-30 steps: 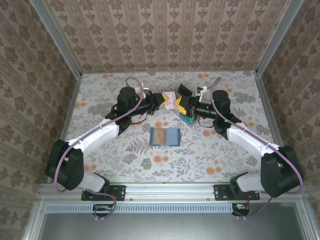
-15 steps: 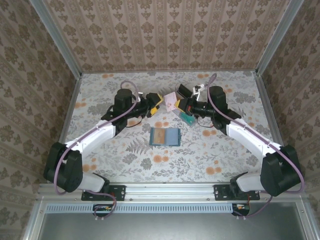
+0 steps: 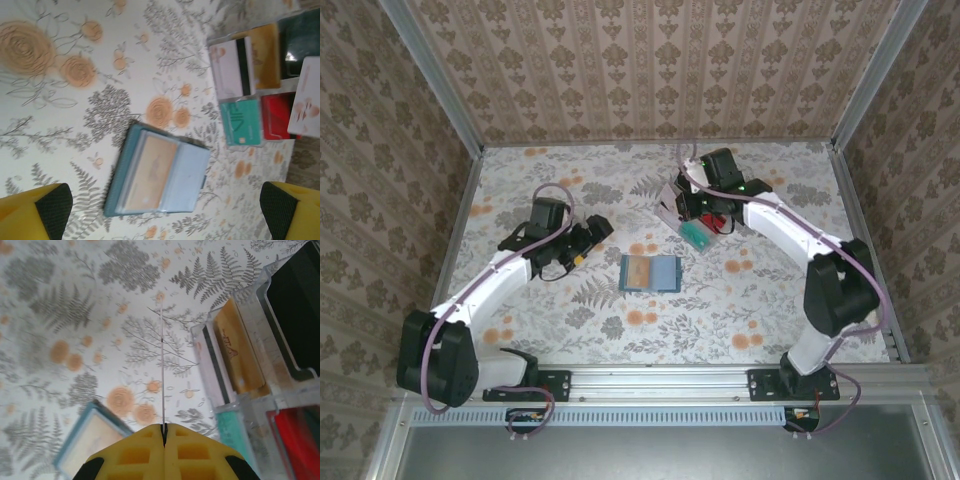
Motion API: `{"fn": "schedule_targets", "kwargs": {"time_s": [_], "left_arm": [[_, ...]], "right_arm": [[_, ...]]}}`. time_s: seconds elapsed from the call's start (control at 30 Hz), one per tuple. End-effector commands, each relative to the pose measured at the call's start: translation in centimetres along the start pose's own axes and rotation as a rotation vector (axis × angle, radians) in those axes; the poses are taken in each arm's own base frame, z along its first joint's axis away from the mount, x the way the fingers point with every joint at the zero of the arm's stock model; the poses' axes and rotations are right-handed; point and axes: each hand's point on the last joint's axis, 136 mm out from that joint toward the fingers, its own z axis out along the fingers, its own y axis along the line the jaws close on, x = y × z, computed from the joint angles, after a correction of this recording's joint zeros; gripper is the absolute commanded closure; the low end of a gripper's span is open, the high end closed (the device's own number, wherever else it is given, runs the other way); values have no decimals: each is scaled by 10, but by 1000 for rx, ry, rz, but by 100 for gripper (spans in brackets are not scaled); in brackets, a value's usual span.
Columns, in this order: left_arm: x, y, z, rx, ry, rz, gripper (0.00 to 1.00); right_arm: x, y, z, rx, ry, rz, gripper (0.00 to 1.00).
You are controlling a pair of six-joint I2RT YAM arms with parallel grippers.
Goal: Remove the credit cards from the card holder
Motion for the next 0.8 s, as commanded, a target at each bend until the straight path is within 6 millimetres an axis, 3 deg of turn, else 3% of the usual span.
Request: {"fn": "schedule_targets", "kwargs": {"time_s": [0.0, 0.33, 0.77], "left_arm": [[3, 14, -1, -42, 11, 23, 0], [5, 21, 8, -50, 43, 5, 0], [7, 23, 15, -44, 62, -3, 0]], "right_arm": [[-9, -13, 11, 87, 26, -156, 100], [-1, -29, 60, 128, 108, -292, 100], [19, -44, 72, 167, 182, -343, 100]]}}
